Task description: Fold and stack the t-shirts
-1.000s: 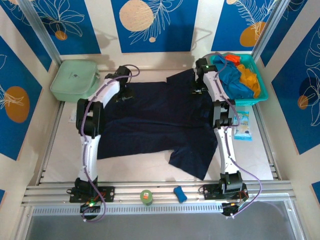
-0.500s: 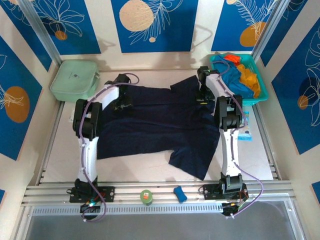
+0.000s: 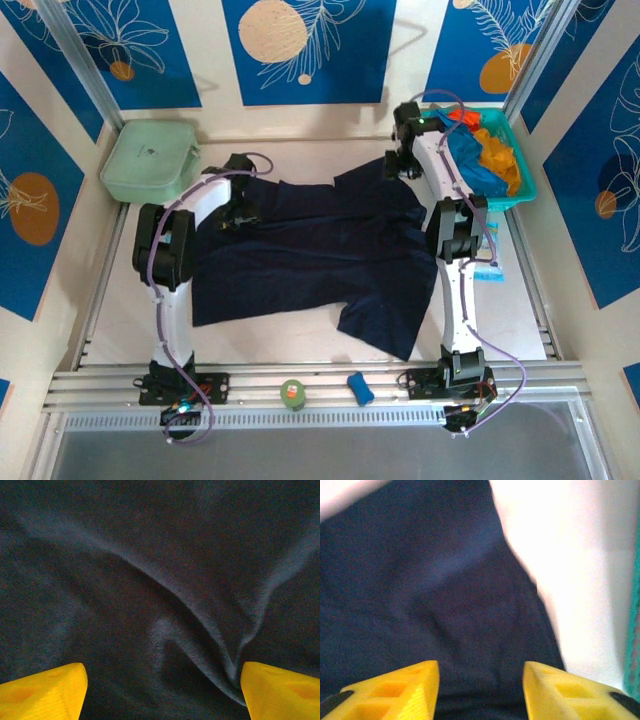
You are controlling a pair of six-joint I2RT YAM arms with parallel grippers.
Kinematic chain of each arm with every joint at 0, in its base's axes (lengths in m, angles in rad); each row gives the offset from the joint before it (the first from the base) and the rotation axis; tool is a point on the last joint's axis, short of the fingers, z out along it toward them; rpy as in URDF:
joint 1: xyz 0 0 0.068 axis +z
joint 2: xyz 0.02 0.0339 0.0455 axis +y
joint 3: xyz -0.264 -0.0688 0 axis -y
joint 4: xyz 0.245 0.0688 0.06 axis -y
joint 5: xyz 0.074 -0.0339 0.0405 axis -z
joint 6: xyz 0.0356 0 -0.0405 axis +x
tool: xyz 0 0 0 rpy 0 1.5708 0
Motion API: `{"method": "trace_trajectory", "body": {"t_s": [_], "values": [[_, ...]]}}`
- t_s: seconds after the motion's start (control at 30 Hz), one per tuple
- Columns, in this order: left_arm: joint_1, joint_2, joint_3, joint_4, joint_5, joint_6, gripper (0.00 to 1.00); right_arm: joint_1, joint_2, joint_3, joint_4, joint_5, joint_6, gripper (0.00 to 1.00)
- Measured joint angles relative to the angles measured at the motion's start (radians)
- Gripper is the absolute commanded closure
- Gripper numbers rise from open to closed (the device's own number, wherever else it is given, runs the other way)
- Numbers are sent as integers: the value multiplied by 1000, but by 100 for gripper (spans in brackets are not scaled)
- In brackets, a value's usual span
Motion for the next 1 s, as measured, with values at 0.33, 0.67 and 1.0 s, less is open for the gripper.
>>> {"method": "trace_trajectory", "body": {"t_s": [0.33, 0.67, 1.0], "values": [[0, -57, 80, -13, 35, 0, 19, -1, 263, 178, 101, -13, -102, 38], [0, -57, 78, -18, 39, 0, 19, -44, 302, 204, 157, -25, -119, 37], [0, -57, 69, -16, 38, 0, 19, -34, 324, 210, 177, -57, -158, 67]]}}
